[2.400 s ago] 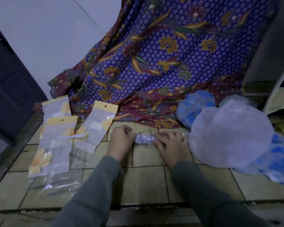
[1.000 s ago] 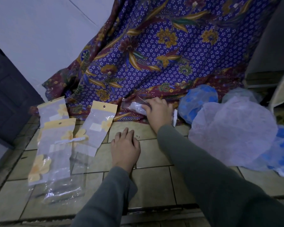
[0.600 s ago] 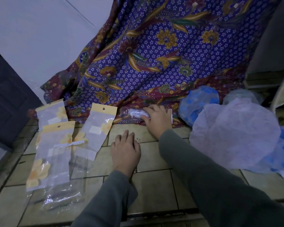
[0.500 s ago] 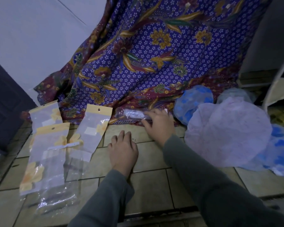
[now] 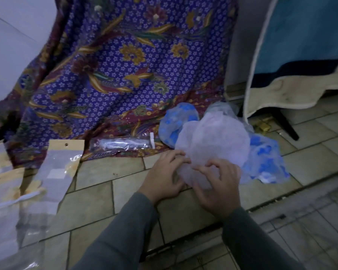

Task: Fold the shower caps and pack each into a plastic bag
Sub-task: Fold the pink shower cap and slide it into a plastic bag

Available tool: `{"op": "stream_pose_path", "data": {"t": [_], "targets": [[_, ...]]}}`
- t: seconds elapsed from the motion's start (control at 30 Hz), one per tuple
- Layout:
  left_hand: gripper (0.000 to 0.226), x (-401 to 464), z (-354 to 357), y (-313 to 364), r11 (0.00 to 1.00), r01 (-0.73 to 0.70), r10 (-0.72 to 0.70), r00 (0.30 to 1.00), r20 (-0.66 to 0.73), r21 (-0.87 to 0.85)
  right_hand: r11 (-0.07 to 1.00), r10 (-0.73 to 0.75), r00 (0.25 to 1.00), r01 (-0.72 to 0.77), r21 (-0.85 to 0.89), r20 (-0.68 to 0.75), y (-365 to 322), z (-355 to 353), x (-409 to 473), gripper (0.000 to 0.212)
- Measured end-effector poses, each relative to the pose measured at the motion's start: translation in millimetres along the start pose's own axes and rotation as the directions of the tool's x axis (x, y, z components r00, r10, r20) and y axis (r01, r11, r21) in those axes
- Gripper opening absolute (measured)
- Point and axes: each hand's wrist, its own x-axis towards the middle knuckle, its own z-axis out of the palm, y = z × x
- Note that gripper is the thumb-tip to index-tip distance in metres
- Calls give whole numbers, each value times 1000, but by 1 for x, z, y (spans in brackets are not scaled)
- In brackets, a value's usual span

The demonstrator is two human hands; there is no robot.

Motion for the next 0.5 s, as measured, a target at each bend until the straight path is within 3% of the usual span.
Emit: {"op": "stream_pose_path", "data": {"t": [0.07, 0.13, 0.23, 0.4, 0.5], "targets": [[40, 0, 9, -6, 1000, -14, 14, 1000, 0, 10, 985, 154, 979, -142, -95, 131, 15, 0, -14, 49], [29, -4, 17, -17, 999, 15, -14, 1000, -26, 29, 977, 172, 948, -129, -171, 269, 24, 0, -22, 59], [19, -12, 21, -29, 995, 75, -73, 996, -42, 63, 977, 151, 911, -77, -200, 384, 29, 4, -27, 56], [26, -16, 15, -32, 990, 137, -137, 990, -20, 26, 988, 88, 958, -48, -149, 272, 33, 18, -27, 23], [20, -23, 6, -34, 990, 137, -138, 990, -31, -34, 995, 17, 988, -1, -102, 154, 23, 19, -15, 19]]}}
